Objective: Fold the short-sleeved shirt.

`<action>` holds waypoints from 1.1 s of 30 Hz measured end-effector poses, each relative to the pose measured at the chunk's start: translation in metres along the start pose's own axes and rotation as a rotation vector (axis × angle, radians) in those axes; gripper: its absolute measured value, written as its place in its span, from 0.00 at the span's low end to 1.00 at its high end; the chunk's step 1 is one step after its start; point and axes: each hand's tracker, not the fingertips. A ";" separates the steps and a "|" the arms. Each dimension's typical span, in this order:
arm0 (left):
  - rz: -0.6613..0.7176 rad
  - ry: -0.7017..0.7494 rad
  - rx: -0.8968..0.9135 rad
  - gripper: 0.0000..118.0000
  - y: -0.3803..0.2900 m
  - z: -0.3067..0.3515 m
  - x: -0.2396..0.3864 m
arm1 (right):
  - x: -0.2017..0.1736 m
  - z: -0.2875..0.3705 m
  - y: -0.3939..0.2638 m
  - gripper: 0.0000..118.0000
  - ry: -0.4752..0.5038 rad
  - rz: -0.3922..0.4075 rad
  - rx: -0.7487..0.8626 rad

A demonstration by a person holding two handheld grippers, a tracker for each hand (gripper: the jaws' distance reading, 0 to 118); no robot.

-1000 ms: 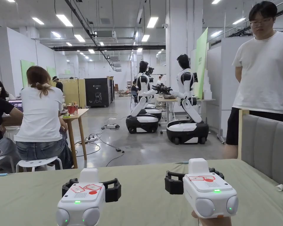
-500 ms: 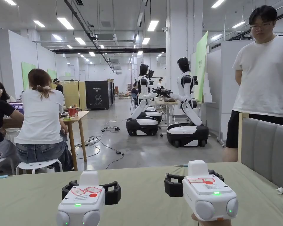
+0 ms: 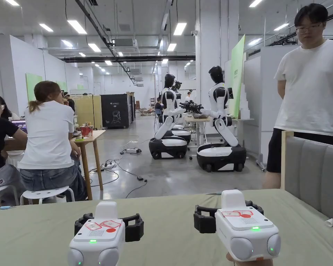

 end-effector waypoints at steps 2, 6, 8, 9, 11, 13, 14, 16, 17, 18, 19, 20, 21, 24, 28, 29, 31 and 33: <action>0.000 -0.005 -0.001 1.00 0.000 0.001 0.000 | 0.001 -0.001 0.000 1.00 -0.002 0.001 -0.003; -0.004 -0.002 0.001 1.00 -0.001 -0.001 -0.001 | 0.002 -0.002 -0.001 1.00 -0.006 -0.009 0.001; -0.001 -0.004 0.002 1.00 -0.001 -0.001 -0.001 | 0.002 -0.002 0.000 1.00 -0.019 -0.028 0.010; -0.002 0.000 0.003 1.00 0.000 -0.001 -0.002 | 0.004 -0.002 0.001 1.00 -0.025 -0.050 0.027; -0.003 -0.003 0.008 1.00 0.000 -0.001 -0.002 | 0.009 -0.005 0.002 1.00 -0.019 -0.081 0.041; -0.003 -0.009 0.003 1.00 0.000 0.001 -0.002 | 0.012 -0.008 0.005 1.00 -0.018 -0.105 0.049; -0.003 -0.007 0.002 1.00 0.000 0.001 -0.002 | 0.013 -0.009 0.005 1.00 -0.019 -0.109 0.059; -0.002 -0.001 0.002 1.00 0.001 0.001 -0.003 | 0.012 -0.012 0.008 1.00 -0.028 -0.113 0.054; 0.000 -0.002 0.001 1.00 0.001 0.000 -0.004 | 0.012 -0.014 0.010 1.00 -0.023 -0.114 0.046; 0.003 -0.001 0.000 1.00 0.001 0.000 -0.004 | 0.011 -0.009 0.014 1.00 -0.010 -0.114 0.035; 0.005 -0.001 0.000 1.00 0.002 0.000 -0.005 | 0.011 -0.009 0.016 1.00 0.021 -0.106 0.025; 0.006 0.000 0.002 1.00 0.002 0.001 -0.006 | 0.010 -0.010 0.018 1.00 0.042 -0.114 0.015; 0.004 0.001 0.005 1.00 0.001 -0.002 -0.008 | 0.009 -0.011 0.020 1.00 0.058 -0.117 -0.021; 0.010 0.010 -0.002 1.00 0.002 -0.004 -0.009 | 0.003 -0.010 0.018 1.00 -0.011 -0.077 -0.010; 0.032 0.002 -0.011 1.00 0.003 0.000 -0.009 | -0.009 -0.001 0.017 1.00 -0.034 0.001 -0.005; 0.027 0.005 -0.014 1.00 0.002 0.000 -0.009 | -0.010 -0.001 0.016 1.00 -0.025 0.005 -0.012; 0.022 0.004 -0.015 1.00 0.001 0.000 -0.009 | -0.008 -0.013 0.010 1.00 -0.022 -0.002 -0.019; 0.021 0.004 -0.015 1.00 0.001 0.002 -0.008 | -0.008 -0.013 0.009 1.00 -0.025 -0.018 -0.022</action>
